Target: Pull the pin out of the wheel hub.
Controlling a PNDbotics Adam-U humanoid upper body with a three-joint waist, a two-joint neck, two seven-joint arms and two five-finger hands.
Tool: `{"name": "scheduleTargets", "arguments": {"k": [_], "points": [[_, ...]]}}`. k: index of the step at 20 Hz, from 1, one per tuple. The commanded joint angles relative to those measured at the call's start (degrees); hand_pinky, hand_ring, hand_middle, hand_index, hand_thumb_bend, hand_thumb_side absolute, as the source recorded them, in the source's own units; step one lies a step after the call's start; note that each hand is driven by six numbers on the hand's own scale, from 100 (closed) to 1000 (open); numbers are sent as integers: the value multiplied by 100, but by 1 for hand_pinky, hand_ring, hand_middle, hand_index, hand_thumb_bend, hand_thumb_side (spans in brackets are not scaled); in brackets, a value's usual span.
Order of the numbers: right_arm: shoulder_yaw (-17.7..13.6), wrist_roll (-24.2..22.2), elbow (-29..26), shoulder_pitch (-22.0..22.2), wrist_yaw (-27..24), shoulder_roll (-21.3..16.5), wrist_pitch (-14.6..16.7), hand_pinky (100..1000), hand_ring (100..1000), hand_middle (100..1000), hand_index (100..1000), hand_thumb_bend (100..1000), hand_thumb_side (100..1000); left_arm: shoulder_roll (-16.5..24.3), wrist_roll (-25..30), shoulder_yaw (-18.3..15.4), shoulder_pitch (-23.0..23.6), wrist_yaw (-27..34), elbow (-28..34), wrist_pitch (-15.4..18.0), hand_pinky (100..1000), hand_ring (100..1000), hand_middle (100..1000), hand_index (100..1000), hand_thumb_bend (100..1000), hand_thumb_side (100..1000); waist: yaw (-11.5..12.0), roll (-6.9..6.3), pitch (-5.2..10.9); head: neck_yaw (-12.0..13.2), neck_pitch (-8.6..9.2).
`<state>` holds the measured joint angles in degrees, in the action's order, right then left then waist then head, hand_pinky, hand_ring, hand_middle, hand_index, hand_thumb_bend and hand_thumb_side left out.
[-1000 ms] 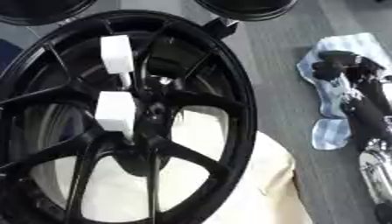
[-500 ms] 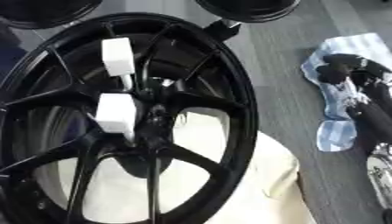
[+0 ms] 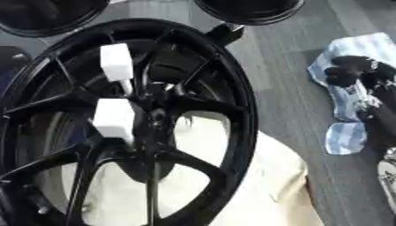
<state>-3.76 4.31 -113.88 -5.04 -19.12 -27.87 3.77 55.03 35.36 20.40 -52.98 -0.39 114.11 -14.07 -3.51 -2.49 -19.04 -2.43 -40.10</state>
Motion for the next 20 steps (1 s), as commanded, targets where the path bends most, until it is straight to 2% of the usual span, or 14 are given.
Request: {"name": "scheduleTargets", "arguments": {"k": [1,4,8,14,20], "points": [[-53,10,-71,-43,-74,-176,-17,760,732,703,575,325,419,-196,88,-28,-224,73,49,-477,892,820,757,859,335,570,7,8,167,16,-25],[-48,0,-71,-58,-93,-171,-30,760,732,703,575,325,419,-344,146,-25,-325,102,49,-801,900,834,772,867,367,566,-3,6,157,12,-15],[-40,-16,-71,-95,-118,-156,-48,760,732,703,574,327,419,-432,314,80,-362,-12,49,-1024,923,859,797,883,443,531,-28,-6,125,31,6],[-21,-40,-71,-154,-118,-117,-88,760,732,703,574,328,420,-490,615,228,-341,-436,49,-1081,978,902,833,905,587,476,-84,-29,46,67,31],[-6,-57,-71,-211,-117,-77,-118,760,732,703,573,330,421,-531,747,286,-229,-963,49,-1184,995,912,838,911,619,474,-145,-46,-28,116,91]]}}
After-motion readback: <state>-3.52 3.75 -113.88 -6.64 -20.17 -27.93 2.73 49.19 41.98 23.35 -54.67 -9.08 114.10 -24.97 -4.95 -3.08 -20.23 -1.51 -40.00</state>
